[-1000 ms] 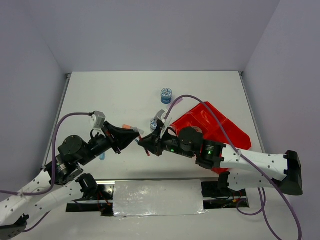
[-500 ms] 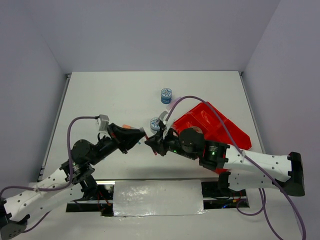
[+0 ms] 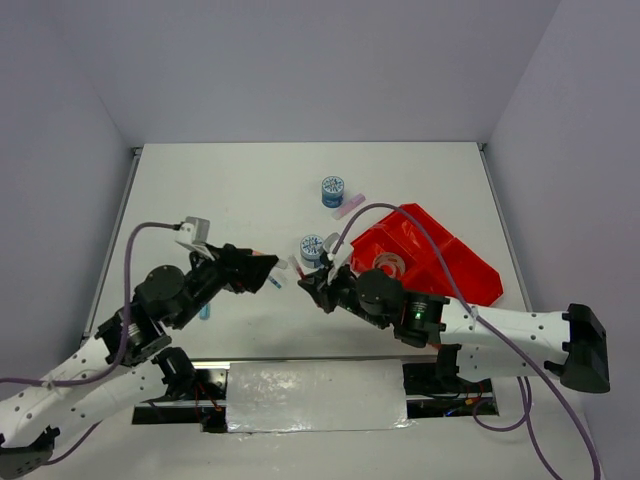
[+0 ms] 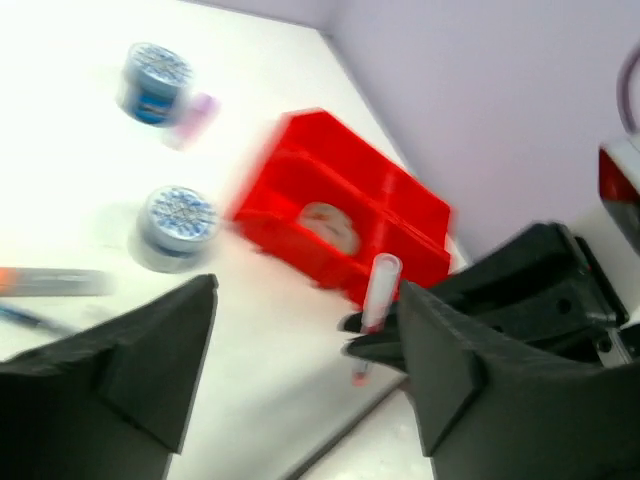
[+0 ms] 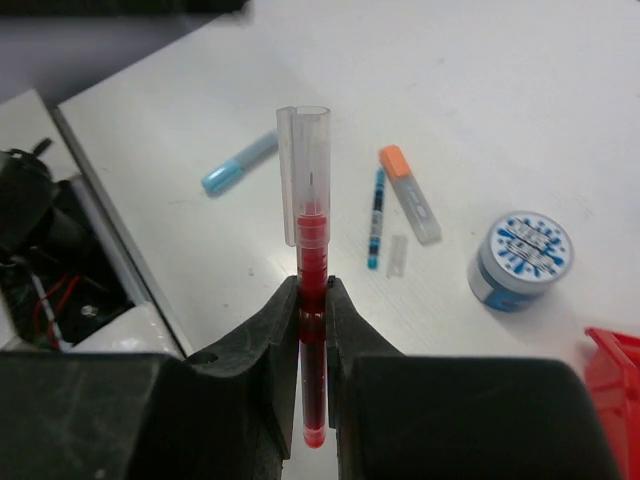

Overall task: Sort the stationery into containers
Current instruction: Close the pen cap on the pen, then place the pen in the storage box.

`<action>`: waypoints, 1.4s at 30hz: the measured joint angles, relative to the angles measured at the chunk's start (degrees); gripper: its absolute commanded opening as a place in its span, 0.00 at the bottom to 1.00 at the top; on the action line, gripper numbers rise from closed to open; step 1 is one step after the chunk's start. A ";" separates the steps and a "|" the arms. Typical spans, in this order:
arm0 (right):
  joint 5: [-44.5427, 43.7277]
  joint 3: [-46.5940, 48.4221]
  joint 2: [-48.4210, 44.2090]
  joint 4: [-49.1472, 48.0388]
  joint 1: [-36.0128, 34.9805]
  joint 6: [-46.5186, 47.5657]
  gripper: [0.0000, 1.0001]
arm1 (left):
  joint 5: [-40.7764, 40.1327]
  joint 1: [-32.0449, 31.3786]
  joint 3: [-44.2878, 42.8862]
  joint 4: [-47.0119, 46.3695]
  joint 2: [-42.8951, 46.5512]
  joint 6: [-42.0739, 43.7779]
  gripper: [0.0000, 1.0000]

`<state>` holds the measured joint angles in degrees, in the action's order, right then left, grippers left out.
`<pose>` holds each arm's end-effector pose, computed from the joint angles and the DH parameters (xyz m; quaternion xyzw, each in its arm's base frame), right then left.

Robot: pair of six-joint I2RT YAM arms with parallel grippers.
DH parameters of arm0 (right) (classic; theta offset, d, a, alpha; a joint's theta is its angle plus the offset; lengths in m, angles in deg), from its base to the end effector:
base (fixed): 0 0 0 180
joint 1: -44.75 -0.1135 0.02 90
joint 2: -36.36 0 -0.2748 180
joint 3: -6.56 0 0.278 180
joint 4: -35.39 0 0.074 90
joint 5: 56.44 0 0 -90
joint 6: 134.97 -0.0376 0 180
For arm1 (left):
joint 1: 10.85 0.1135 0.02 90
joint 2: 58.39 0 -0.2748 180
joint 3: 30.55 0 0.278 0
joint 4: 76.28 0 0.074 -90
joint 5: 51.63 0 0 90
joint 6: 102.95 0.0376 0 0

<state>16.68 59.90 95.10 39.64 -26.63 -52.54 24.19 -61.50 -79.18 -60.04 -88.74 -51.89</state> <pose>0.0942 0.2454 0.3038 -0.3191 0.6917 0.3191 0.5639 0.1068 -0.1157 0.3435 -0.0181 0.6946 -0.4423 0.5671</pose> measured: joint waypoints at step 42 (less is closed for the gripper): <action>-16.57 1.42 -16.06 46.03 40.87 -7.87 0.00 | -12.24 0.22 -10.32 35.56 8.85 -2.80 0.99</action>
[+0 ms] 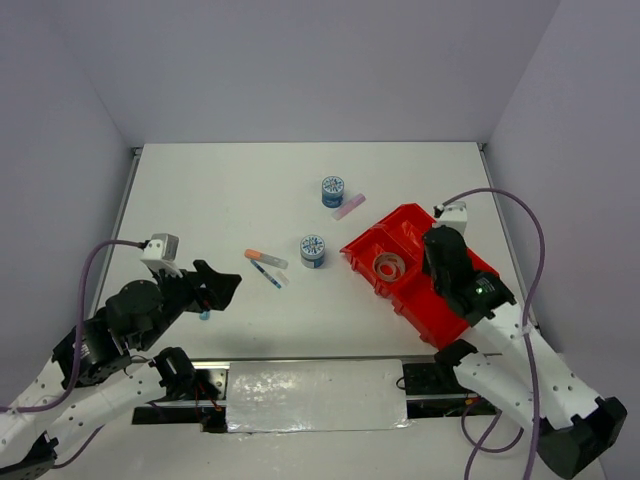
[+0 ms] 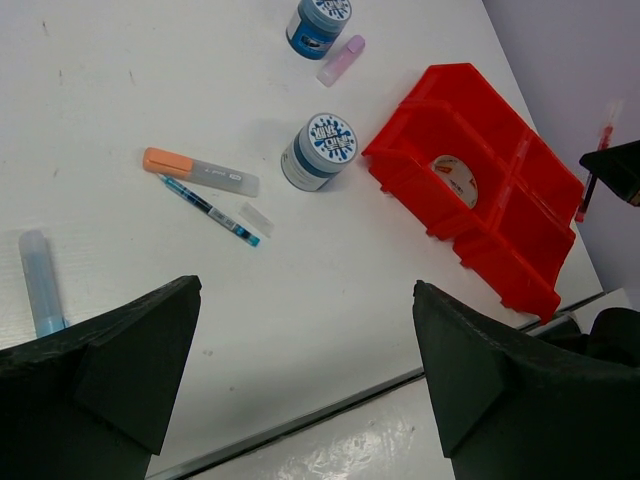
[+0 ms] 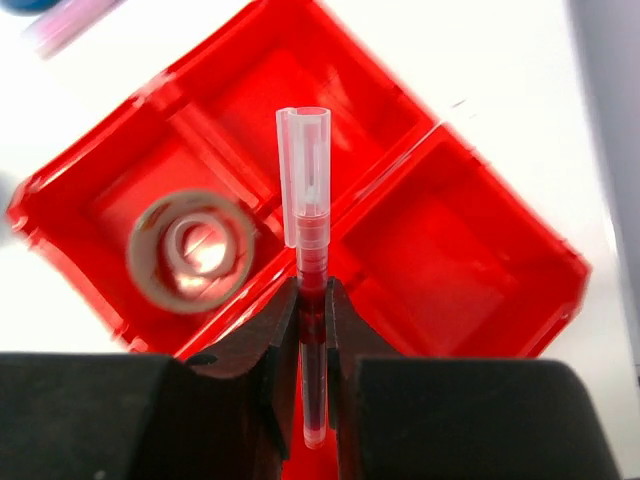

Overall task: Sort the stationery into containers
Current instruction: Place the pen in the storage box.

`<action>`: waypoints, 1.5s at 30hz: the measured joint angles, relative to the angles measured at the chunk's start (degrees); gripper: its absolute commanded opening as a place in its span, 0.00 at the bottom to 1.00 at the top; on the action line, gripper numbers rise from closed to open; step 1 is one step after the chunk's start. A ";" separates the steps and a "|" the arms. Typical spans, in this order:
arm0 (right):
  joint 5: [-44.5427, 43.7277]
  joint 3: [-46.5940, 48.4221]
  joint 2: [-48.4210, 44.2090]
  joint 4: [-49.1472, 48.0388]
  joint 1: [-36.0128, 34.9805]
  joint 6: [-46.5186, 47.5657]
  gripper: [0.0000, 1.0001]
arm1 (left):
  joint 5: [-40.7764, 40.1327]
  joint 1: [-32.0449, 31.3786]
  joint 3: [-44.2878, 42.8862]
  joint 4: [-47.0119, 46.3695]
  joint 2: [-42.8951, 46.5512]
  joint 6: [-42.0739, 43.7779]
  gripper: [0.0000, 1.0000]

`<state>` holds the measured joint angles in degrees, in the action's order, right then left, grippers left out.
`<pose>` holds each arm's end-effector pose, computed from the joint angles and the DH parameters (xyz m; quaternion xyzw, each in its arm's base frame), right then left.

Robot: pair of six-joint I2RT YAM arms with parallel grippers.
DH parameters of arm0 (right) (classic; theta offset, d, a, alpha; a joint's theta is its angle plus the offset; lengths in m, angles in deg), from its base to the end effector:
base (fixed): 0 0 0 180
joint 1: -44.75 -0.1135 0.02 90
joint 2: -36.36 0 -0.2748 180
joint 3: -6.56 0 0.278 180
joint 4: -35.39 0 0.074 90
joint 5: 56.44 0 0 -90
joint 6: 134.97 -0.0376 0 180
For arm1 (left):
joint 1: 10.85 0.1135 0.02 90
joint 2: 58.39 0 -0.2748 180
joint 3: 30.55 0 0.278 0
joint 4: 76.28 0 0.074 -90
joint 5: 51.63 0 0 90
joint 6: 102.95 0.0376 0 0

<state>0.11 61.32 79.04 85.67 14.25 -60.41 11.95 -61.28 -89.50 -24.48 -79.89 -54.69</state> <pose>0.1593 0.0698 0.2928 0.0117 0.8705 -0.0751 0.4862 0.0698 -0.0582 0.3566 -0.0815 0.7774 -0.3049 0.5441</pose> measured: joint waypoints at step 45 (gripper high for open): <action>5.68 17.49 43.91 -18.45 13.53 16.02 0.47 | 4.22 0.00 1.62 -2.08 0.17 1.27 0.99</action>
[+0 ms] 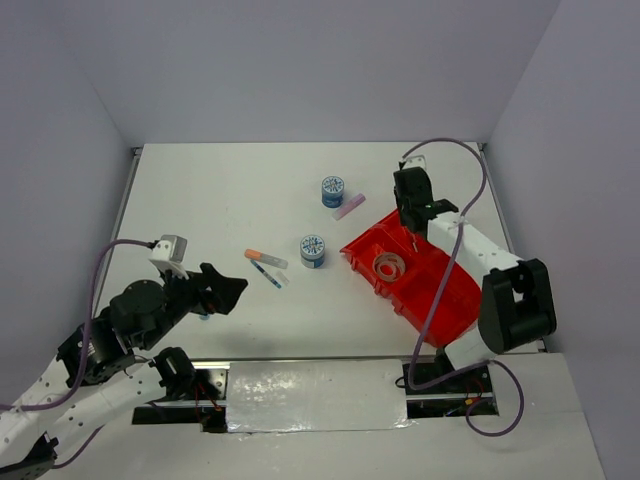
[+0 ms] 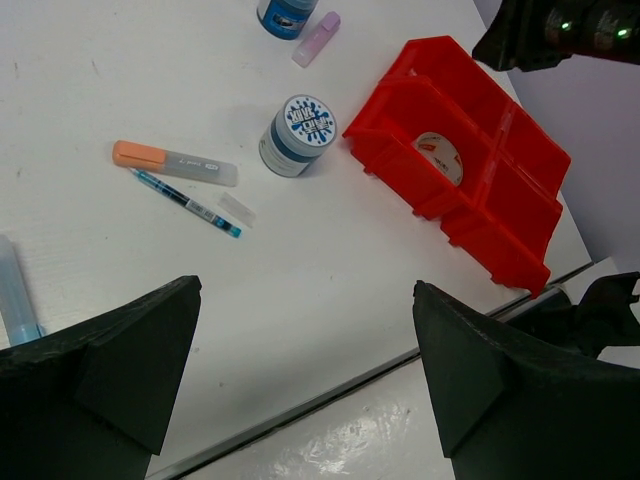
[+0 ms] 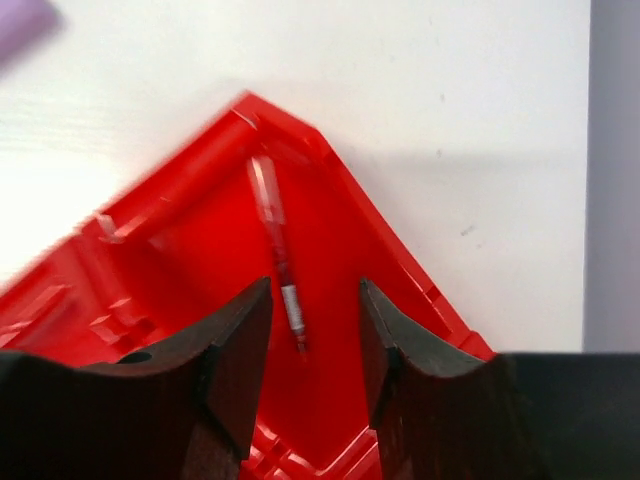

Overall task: Sort the stationery into containers
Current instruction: Place the pen in the storage box, then pick up the pen from the center of the board.

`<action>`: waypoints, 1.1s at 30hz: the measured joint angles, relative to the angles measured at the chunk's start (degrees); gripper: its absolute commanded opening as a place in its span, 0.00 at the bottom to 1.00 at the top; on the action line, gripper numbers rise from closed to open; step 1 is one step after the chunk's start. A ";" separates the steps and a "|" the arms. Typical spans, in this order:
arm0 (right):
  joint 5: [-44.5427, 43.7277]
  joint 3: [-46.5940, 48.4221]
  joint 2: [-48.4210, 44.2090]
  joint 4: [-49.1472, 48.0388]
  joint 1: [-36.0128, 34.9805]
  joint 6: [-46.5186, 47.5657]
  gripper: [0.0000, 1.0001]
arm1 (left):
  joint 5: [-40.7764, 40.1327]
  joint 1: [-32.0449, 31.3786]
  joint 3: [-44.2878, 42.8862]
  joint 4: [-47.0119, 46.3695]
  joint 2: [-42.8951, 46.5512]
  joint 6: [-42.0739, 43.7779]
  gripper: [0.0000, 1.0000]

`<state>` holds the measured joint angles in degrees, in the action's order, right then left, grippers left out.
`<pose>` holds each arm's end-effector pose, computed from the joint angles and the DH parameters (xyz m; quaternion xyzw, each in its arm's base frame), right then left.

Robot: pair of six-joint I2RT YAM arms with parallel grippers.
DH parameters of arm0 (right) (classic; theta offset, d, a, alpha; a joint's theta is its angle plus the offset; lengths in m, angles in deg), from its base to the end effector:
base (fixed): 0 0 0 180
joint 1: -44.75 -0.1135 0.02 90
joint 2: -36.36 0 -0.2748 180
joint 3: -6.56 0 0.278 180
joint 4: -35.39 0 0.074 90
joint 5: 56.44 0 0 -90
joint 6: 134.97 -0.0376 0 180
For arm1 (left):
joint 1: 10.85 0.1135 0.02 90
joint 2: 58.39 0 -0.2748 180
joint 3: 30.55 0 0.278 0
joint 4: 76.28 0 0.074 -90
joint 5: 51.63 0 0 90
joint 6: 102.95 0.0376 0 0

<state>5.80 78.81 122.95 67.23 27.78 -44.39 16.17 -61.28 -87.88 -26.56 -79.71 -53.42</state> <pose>0.3373 0.0846 0.2416 -0.0489 0.9038 -0.1687 0.3903 0.0712 -0.0639 0.3511 -0.0515 0.7791 -0.3257 0.5331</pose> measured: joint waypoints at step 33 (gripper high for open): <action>10.54 -11.19 -26.40 5.84 -37.64 -30.95 0.93 | -13.22 7.28 -11.06 10.32 -54.99 -34.77 0.83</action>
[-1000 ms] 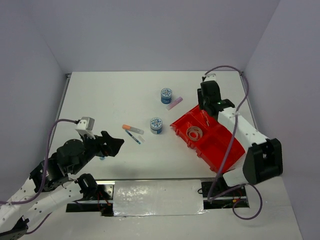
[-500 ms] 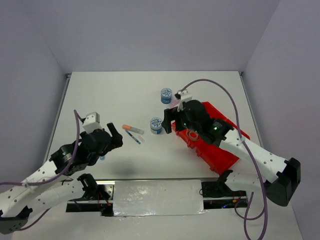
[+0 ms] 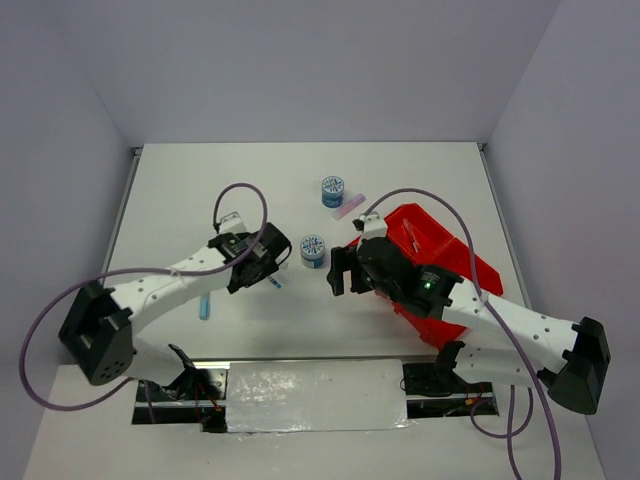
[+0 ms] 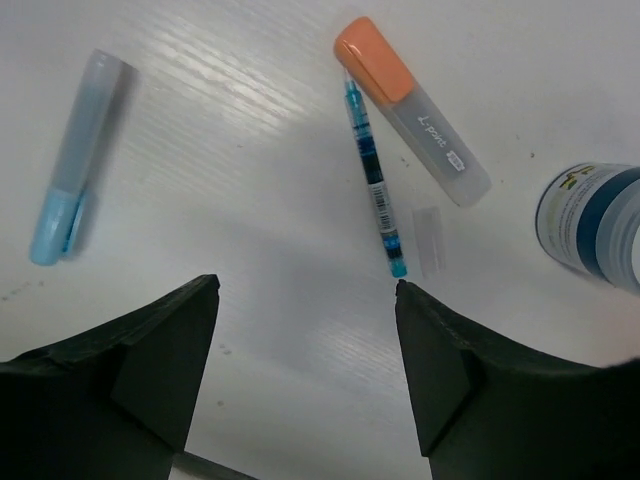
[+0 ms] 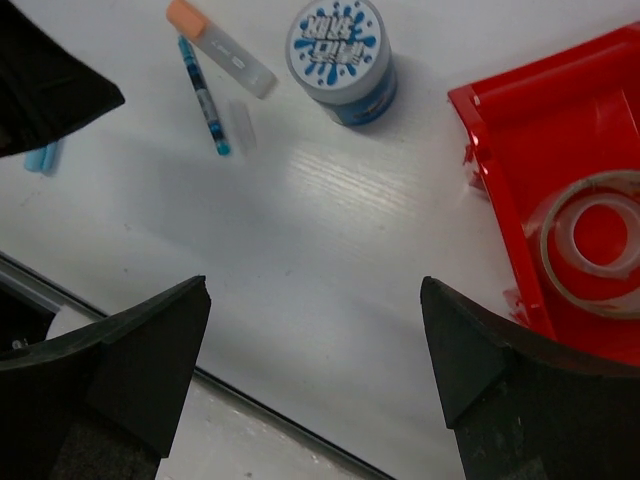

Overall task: Sort the stationery into containers
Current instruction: Pick up the pen from the center of the board.

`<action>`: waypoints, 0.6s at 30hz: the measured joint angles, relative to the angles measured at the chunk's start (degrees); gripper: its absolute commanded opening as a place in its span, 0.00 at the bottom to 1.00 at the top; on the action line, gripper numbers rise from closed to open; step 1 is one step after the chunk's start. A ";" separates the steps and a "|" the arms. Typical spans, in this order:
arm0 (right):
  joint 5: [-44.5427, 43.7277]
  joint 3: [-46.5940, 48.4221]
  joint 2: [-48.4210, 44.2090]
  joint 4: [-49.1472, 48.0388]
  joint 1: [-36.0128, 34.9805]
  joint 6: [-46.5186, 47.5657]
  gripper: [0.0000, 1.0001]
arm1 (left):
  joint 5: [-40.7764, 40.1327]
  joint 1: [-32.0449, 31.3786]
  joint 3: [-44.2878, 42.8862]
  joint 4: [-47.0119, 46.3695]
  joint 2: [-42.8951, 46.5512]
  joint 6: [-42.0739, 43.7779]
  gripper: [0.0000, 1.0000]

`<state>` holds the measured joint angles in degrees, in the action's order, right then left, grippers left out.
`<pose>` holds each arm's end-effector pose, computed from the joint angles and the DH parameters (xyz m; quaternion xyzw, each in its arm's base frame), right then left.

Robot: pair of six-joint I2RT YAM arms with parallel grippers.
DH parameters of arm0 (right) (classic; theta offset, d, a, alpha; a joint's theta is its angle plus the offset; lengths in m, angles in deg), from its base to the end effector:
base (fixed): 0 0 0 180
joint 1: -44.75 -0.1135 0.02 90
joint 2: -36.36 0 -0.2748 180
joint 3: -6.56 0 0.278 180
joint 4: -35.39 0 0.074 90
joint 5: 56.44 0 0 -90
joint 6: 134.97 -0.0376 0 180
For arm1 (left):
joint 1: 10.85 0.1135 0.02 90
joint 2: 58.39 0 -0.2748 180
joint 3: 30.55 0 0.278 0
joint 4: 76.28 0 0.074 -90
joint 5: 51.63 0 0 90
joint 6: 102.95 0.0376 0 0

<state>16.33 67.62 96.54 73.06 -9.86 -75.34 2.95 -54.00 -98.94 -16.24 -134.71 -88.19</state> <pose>0.1535 0.1968 0.2904 -0.1200 0.8784 0.2003 0.4170 0.2116 -0.1685 0.2451 -0.3143 0.8826 -0.0034 0.3497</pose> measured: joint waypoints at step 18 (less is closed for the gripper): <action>1.14 -4.68 -0.52 -0.35 -0.26 3.17 0.94 | 7.21 6.25 -7.54 -2.73 -19.50 -4.17 0.70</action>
<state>17.47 62.94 96.02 72.71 -10.12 -72.17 10.16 -47.75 -106.48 -18.97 -154.20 -92.37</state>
